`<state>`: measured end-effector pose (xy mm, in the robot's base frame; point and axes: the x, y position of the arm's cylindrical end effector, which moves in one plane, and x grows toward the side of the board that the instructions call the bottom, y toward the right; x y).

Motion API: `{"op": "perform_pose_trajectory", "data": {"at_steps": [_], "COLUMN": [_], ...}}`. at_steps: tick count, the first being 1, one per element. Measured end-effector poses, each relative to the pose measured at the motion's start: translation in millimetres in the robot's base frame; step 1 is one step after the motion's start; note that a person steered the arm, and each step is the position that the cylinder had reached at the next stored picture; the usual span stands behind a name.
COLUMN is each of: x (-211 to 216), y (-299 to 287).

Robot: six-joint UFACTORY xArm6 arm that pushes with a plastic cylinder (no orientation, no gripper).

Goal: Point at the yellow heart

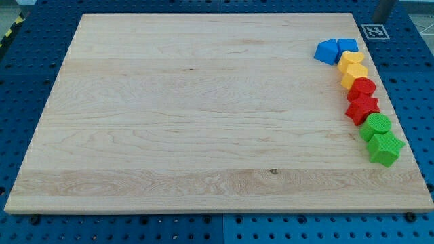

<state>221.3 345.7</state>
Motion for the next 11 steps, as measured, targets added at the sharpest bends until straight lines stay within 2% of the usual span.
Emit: {"op": "perform_pose_trajectory", "data": {"at_steps": [3, 7, 11], "x": [81, 116, 125], "y": [-13, -46, -81]}}
